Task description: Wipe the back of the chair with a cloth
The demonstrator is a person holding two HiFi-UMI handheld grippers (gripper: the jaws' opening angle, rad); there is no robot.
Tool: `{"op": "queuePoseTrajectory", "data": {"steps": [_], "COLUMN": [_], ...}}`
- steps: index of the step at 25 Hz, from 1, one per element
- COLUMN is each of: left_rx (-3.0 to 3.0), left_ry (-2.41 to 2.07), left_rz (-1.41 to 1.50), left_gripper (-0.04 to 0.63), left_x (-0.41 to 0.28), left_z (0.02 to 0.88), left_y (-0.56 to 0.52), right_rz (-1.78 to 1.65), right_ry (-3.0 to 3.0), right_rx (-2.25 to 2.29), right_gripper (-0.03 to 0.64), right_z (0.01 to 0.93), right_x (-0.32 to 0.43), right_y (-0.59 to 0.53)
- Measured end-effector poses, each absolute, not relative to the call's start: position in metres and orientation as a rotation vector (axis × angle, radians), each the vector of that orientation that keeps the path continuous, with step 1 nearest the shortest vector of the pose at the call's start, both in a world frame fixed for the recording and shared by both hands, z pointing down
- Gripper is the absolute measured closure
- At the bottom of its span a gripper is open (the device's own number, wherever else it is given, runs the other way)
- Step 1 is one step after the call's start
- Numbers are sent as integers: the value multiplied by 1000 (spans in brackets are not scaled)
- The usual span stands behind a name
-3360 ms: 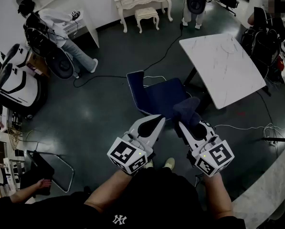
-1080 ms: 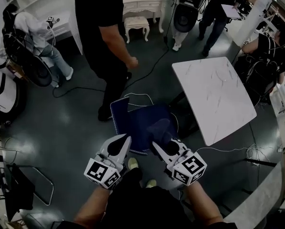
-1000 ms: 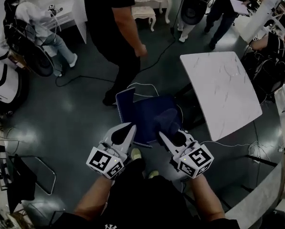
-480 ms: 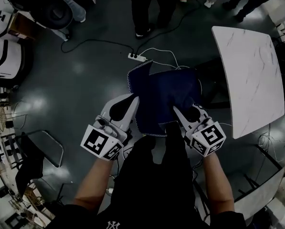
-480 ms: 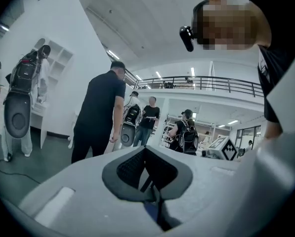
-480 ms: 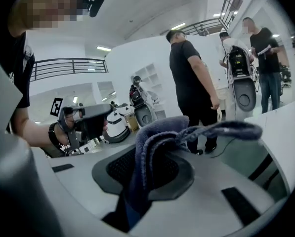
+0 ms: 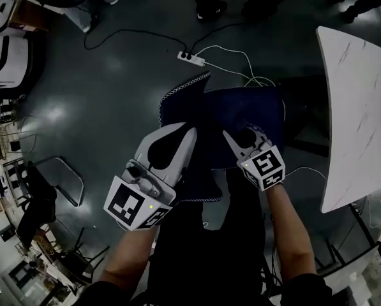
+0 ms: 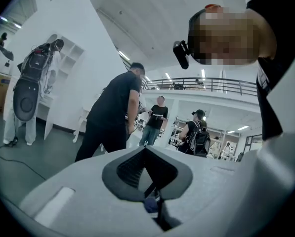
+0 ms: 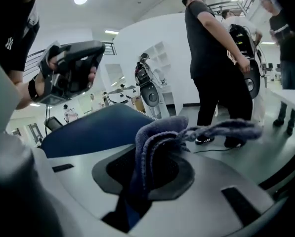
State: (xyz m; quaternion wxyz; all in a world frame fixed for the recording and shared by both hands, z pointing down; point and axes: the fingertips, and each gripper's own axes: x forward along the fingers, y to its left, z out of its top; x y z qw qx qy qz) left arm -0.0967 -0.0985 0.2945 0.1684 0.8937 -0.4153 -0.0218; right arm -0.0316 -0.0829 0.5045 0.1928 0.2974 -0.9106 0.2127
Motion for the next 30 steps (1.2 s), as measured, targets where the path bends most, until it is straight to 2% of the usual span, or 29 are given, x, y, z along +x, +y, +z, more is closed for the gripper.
{"op": "queuePoseTrajectory", "data": {"steps": [13,21,30], "left_rx": [2454,2429,2363], "left_ry": [-1189,-1207,-1241], "left_rz": [-39,-48,-27], "left_gripper": [588,588,588], "left_x": [-77,-75,-66], "left_z": [366,370,398], "left_y": [-131,-135,-131], "right_rz": [547,538,607], "right_ry": [-2431,-2364,-2336], "right_rx": [628,572,344], "right_gripper": [528,528,528], "right_z": [714,765,782], "right_x": [-75,-100,-105], "right_y": [-124,-146,-90]}}
